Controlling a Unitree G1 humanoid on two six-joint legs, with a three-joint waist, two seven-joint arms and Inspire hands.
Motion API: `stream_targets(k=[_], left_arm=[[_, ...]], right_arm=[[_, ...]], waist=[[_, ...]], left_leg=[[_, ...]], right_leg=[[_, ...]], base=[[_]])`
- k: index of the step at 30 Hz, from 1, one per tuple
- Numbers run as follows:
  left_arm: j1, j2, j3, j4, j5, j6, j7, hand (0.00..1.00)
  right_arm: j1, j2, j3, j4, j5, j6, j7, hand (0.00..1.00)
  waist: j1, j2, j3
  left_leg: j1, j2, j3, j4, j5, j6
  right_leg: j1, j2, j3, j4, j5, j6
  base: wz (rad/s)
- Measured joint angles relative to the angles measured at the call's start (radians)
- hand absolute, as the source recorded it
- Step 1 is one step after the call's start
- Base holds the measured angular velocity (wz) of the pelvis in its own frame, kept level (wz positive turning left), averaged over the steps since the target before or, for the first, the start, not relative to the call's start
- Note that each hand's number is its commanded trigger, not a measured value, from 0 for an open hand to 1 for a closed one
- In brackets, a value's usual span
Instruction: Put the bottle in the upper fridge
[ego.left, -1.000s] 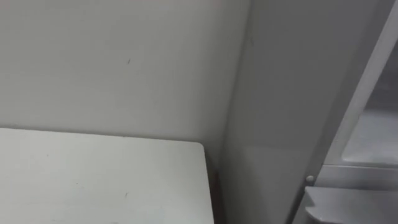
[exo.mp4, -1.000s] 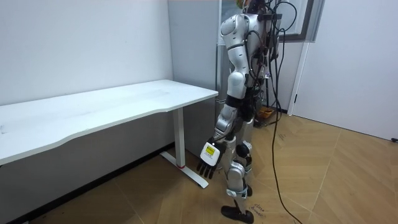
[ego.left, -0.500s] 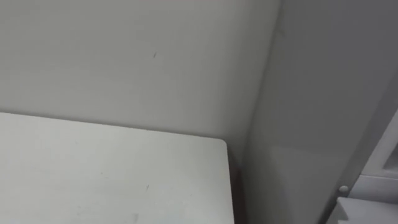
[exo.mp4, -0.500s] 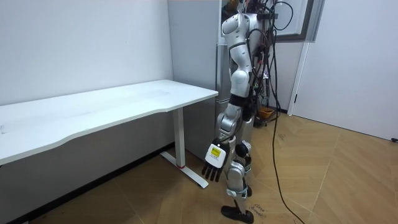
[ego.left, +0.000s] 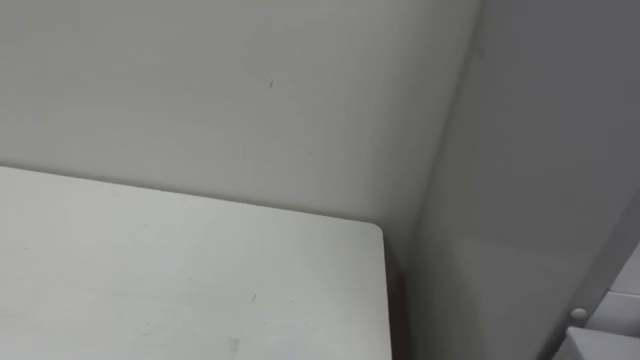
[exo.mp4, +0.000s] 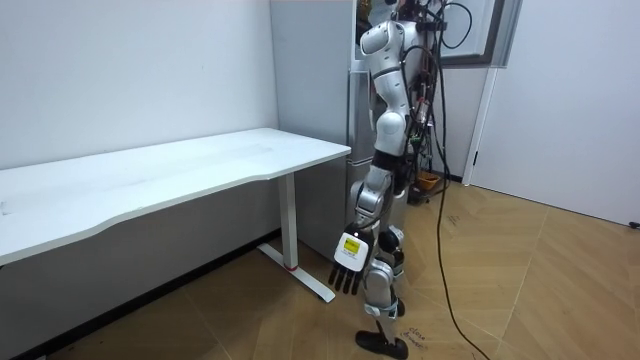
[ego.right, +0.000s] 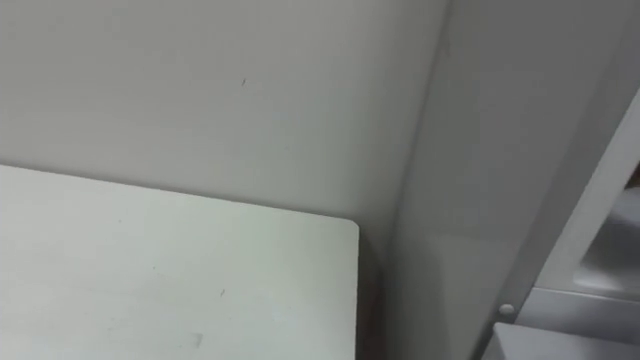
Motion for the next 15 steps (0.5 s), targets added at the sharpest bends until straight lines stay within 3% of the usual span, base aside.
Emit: stream_targets(k=[3, 6, 15], left_arm=[[-0.005, 0.0, 0.001, -0.003, 0.001, 0.027, 0.0, 0.0], [-0.002, 0.0, 0.003, -0.024, 0.002, 0.05, 0.0, 0.0], [0.009, 0.005, 0.004, -0.08, 0.005, 0.101, -0.02, 0.0]], right_arm=[[-0.004, -0.004, 0.024, 0.059, 0.053, 0.027, 0.001, 1.0], [-0.011, -0.006, 0.018, 0.104, 0.049, 0.047, 0.006, 0.0], [-0.041, -0.012, 0.018, 0.179, 0.065, 0.065, 0.01, 0.0]], waist=[[0.0, -0.001, -0.0003], [0.003, -0.004, -0.0004], [-0.001, -0.013, -0.0051]], left_leg=[[0.002, 0.0, -0.008, 0.001, 0.0, 0.0], [0.001, 0.0, -0.012, 0.002, 0.0, 0.0], [0.0, 0.0, -0.014, 0.002, 0.0, 0.0]], right_leg=[[0.01, -0.003, -0.013, -0.001, 0.0, 0.0], [0.012, -0.005, -0.02, -0.001, 0.0, -0.001], [0.014, -0.004, -0.021, -0.002, -0.002, -0.003]], base=[[0.08], [0.04], [0.0]])
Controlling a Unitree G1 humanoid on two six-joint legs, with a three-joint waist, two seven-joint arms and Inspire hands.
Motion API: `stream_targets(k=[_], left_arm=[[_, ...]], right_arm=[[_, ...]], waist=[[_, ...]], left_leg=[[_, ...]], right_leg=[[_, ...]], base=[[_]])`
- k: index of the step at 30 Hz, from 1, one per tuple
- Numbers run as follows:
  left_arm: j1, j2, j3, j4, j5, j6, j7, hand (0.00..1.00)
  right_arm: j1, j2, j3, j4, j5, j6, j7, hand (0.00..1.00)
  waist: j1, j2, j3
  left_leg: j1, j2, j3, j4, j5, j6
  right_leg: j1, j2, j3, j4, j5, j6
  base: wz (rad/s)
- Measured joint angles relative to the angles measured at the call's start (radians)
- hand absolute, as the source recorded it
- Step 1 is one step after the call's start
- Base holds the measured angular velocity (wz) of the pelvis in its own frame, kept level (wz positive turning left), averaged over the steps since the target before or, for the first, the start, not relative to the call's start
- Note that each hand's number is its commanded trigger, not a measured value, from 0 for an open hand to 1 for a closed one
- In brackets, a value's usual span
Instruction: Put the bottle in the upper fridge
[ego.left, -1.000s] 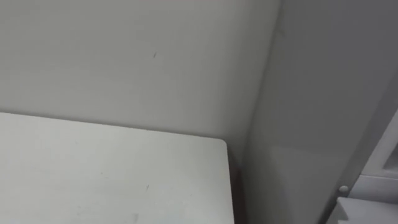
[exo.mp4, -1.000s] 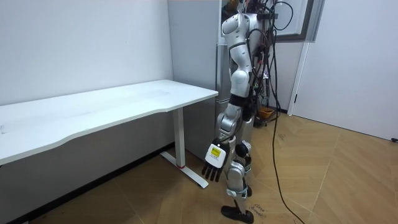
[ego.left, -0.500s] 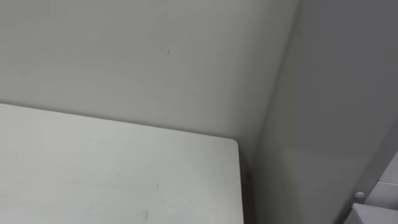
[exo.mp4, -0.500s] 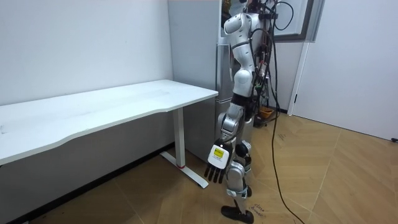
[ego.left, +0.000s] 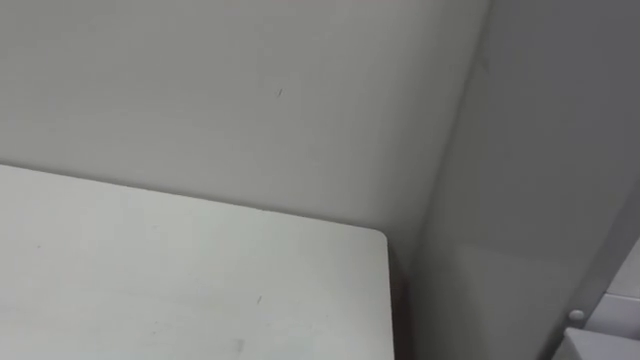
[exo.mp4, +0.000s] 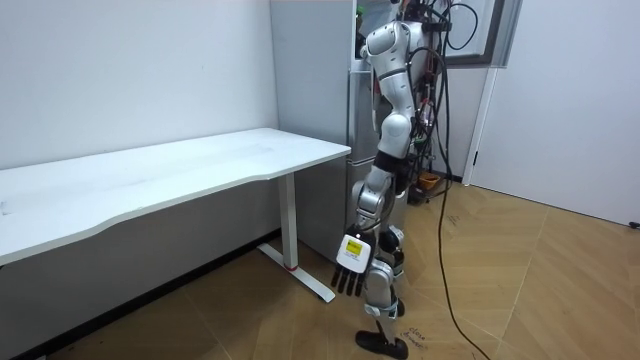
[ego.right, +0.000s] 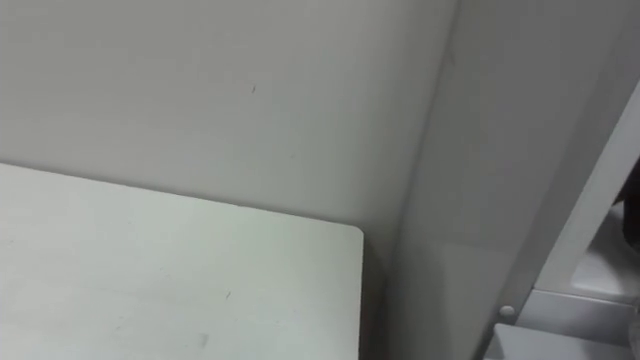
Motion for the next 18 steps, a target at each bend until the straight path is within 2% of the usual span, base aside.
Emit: stream_targets(k=[6, 10, 18], left_arm=[[0.009, 0.011, -0.001, -0.014, -0.001, 0.015, -0.008, 0.0], [0.02, 0.01, -0.001, -0.025, -0.002, 0.028, -0.006, 0.0], [0.021, 0.01, 0.001, -0.025, -0.002, 0.031, -0.011, 0.0]], right_arm=[[-0.003, -0.002, 0.0, 0.012, -0.002, 0.026, 0.025, 0.0], [-0.003, -0.003, 0.0, 0.012, -0.001, 0.027, 0.031, 0.0], [-0.003, -0.004, -0.001, 0.011, -0.021, 0.059, 0.078, 0.0]], waist=[[-0.004, -0.001, -0.0009], [-0.006, -0.001, -0.0014], [-0.021, -0.006, -0.0038]], left_leg=[[-0.001, 0.0, 0.0, -0.001, 0.0, 0.0], [0.0, 0.0, 0.0, -0.001, 0.0, 0.0], [0.001, 0.0, 0.001, -0.001, 0.001, -0.001]], right_leg=[[-0.001, 0.0, 0.004, 0.0, 0.0, 0.0], [-0.002, 0.0, 0.004, 0.0, 0.0, 0.0], [-0.002, 0.0, 0.003, 0.002, -0.001, -0.001]], base=[[0.0], [0.0], [0.0]])
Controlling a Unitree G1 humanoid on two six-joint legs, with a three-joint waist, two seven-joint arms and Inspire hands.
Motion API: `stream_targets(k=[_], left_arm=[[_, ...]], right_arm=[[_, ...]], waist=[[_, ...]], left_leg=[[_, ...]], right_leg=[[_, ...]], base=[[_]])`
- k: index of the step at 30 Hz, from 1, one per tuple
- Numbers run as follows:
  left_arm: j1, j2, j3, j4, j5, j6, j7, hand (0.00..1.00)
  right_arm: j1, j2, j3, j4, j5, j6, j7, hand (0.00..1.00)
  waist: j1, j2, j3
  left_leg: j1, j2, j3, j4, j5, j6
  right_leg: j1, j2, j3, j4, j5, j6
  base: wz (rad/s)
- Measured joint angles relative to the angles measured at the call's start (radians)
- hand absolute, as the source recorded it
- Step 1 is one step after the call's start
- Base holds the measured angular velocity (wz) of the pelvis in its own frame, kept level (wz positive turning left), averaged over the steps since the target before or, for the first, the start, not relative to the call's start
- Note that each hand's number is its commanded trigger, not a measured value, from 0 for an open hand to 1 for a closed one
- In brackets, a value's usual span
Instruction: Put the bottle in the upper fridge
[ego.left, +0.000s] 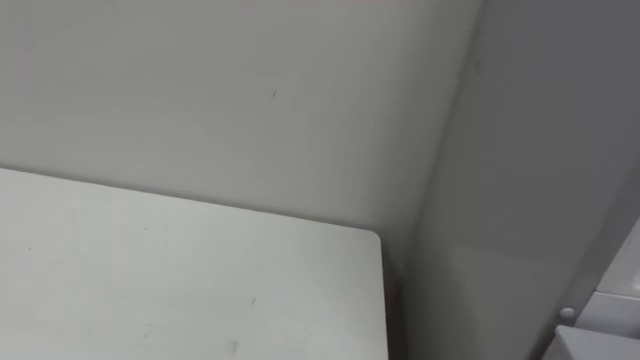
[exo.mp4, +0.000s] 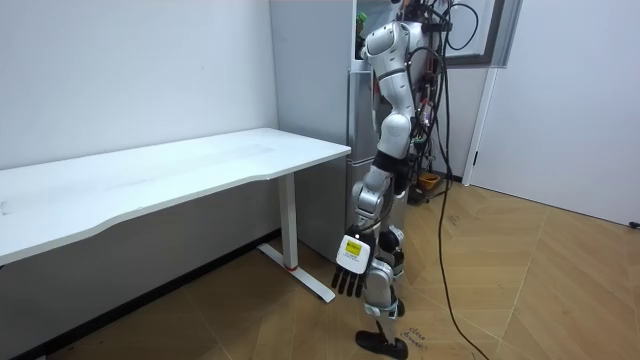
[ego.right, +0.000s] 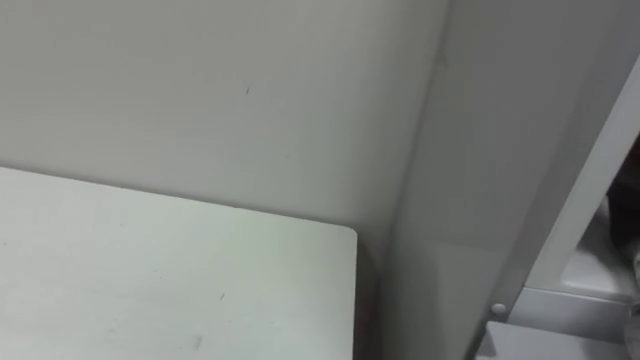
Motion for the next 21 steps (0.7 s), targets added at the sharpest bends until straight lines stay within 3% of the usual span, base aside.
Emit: stream_targets(k=[11, 17, 19, 21], left_arm=[[-0.001, 0.003, 0.0, 0.001, -0.001, -0.019, -0.021, 0.0], [0.0, 0.003, 0.008, 0.009, -0.001, -0.032, -0.022, 0.0], [0.001, -0.001, 0.017, 0.03, -0.001, -0.044, -0.012, 0.0], [0.004, -0.002, 0.017, 0.033, -0.001, -0.052, -0.007, 0.0]], right_arm=[[0.003, -0.003, 0.0, -0.01, -0.057, 0.004, 0.033, 0.0], [0.033, -0.003, -0.005, -0.114, -0.159, 0.024, 0.006, 0.0], [0.067, -0.003, -0.011, -0.193, -0.203, 0.028, -0.009, 0.0], [0.084, -0.002, -0.011, -0.234, -0.235, 0.028, -0.022, 0.0]], waist=[[-0.009, -0.013, 0.0053], [-0.031, -0.012, -0.0005], [-0.031, -0.002, -0.0064], [-0.031, 0.003, -0.0055]], left_leg=[[0.007, 0.0, 0.007, -0.002, 0.001, -0.001], [0.006, 0.001, 0.013, -0.004, 0.001, -0.002], [0.009, 0.001, 0.015, -0.004, 0.002, -0.003], [0.016, 0.001, 0.017, -0.004, 0.002, -0.003]], right_leg=[[0.001, 0.002, 0.002, 0.0, -0.002, -0.002], [-0.01, 0.004, 0.006, 0.0, -0.002, -0.003], [-0.008, 0.006, 0.011, 0.0, -0.002, -0.003], [-0.003, 0.008, 0.019, -0.001, -0.002, -0.003]], base=[[0.0], [-0.01], [-0.05], [-0.1]])
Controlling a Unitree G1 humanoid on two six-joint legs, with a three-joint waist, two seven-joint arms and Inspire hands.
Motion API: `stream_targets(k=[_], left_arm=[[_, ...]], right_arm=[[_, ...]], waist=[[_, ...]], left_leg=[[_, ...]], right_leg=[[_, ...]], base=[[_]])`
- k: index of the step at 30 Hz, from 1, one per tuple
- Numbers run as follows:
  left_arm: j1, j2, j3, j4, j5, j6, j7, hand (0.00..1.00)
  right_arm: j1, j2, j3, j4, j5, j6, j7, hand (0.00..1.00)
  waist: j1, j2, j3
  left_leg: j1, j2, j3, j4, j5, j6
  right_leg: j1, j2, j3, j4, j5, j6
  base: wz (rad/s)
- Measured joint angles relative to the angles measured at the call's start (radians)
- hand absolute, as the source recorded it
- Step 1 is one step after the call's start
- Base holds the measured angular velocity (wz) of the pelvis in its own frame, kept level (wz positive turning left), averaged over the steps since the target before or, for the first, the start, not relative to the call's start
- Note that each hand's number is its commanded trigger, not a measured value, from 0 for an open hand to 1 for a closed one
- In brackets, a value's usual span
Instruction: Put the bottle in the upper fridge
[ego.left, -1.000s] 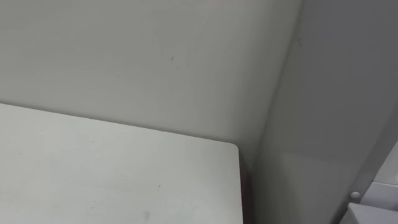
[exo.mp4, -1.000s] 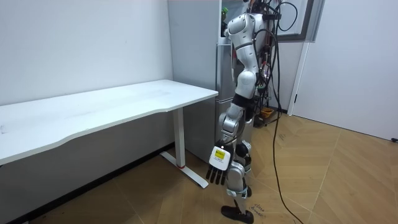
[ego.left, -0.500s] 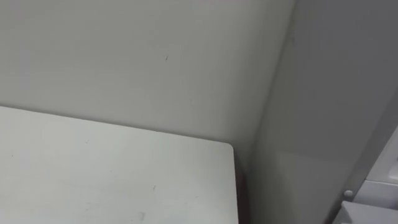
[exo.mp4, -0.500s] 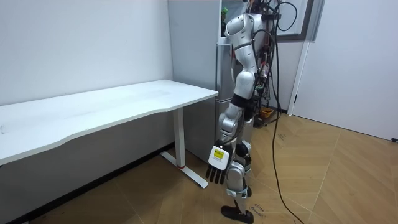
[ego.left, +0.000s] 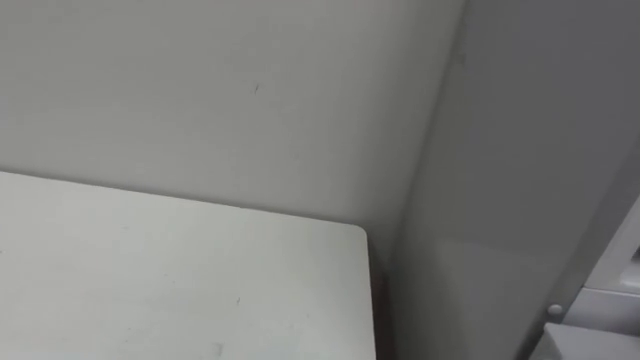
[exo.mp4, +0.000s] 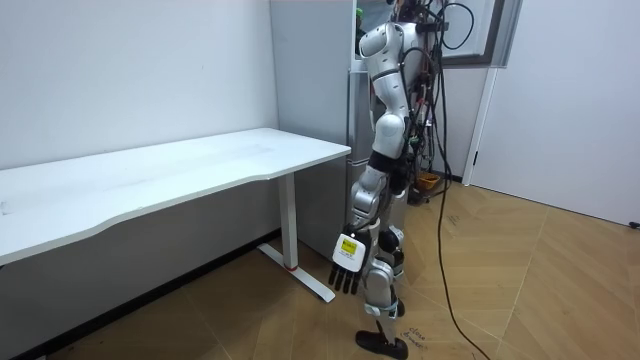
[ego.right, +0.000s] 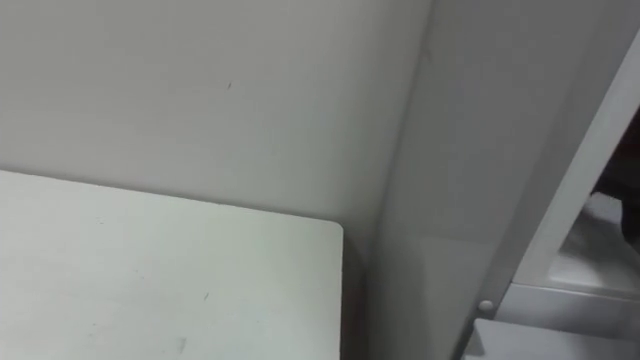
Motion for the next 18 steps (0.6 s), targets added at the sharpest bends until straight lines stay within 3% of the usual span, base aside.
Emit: stream_targets(k=[10, 15, 18], left_arm=[[-0.004, -0.002, -0.001, 0.033, -0.019, -0.056, 0.021, 0.0], [-0.003, -0.004, -0.001, 0.078, -0.026, -0.063, 0.024, 0.0], [-0.002, -0.015, -0.001, 0.086, -0.027, -0.069, 0.038, 0.0]], right_arm=[[0.042, 0.0, -0.035, -0.143, -0.036, -0.005, -0.012, 0.0], [0.098, 0.001, -0.055, -0.237, -0.066, -0.007, -0.012, 0.0], [0.108, 0.001, -0.068, -0.262, -0.097, -0.028, -0.012, 0.0]], waist=[[-0.007, 0.003, 0.0042], [-0.011, 0.001, 0.0043], [-0.01, 0.001, 0.0044]], left_leg=[[-0.004, 0.001, 0.011, -0.01, 0.0, -0.002], [-0.002, -0.001, 0.012, -0.011, 0.003, -0.008], [-0.001, 0.002, 0.014, -0.012, 0.002, -0.011]], right_leg=[[-0.014, -0.001, 0.01, 0.016, -0.006, -0.007], [-0.016, 0.006, 0.011, 0.015, -0.009, -0.011], [-0.017, 0.009, 0.012, 0.015, -0.012, -0.015]], base=[[-0.04], [0.0], [-0.01]])
